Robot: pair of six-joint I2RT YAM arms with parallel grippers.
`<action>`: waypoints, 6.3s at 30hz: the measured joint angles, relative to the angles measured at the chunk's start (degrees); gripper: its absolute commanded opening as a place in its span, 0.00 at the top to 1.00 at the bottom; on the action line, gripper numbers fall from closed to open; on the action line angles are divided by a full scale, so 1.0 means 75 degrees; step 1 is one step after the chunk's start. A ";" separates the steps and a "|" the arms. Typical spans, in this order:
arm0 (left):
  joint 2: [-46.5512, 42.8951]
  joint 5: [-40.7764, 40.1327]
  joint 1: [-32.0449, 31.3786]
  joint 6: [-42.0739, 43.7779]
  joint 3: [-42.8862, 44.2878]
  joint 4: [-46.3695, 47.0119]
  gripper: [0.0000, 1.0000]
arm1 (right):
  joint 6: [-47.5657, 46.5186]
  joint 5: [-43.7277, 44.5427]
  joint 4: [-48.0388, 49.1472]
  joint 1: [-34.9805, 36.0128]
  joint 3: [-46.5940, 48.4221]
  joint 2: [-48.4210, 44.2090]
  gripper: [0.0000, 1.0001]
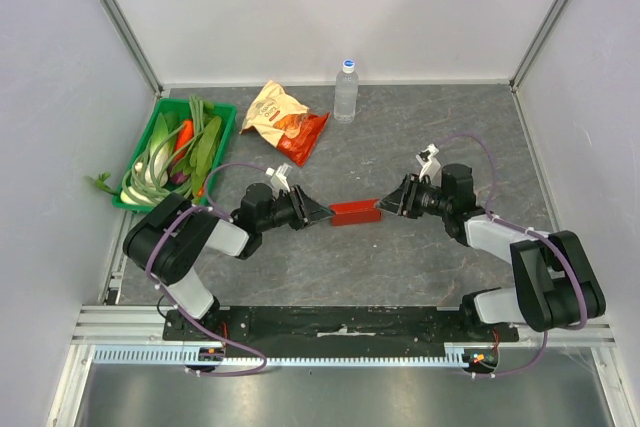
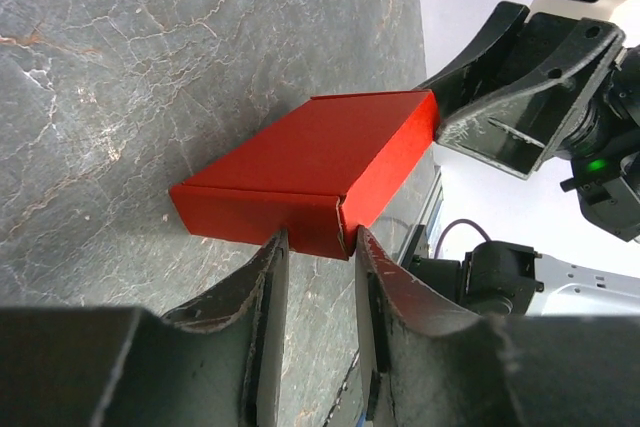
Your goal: Fold the paper box
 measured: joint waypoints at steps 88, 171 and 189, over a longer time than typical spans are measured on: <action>0.1661 -0.1268 -0.1463 0.7122 0.6365 -1.0585 0.39 | 0.0353 0.2766 -0.4584 0.1807 -0.0615 -0.2439 0.37; -0.9879 -0.4689 -0.1198 0.5033 0.2343 -1.1587 0.37 | 0.2833 0.5441 -0.0085 0.5109 0.6962 0.6747 0.51; -1.0019 -0.4747 -0.1198 0.5115 0.2346 -1.1640 0.37 | 0.1982 0.5625 -0.0632 0.5164 0.8419 0.7498 0.43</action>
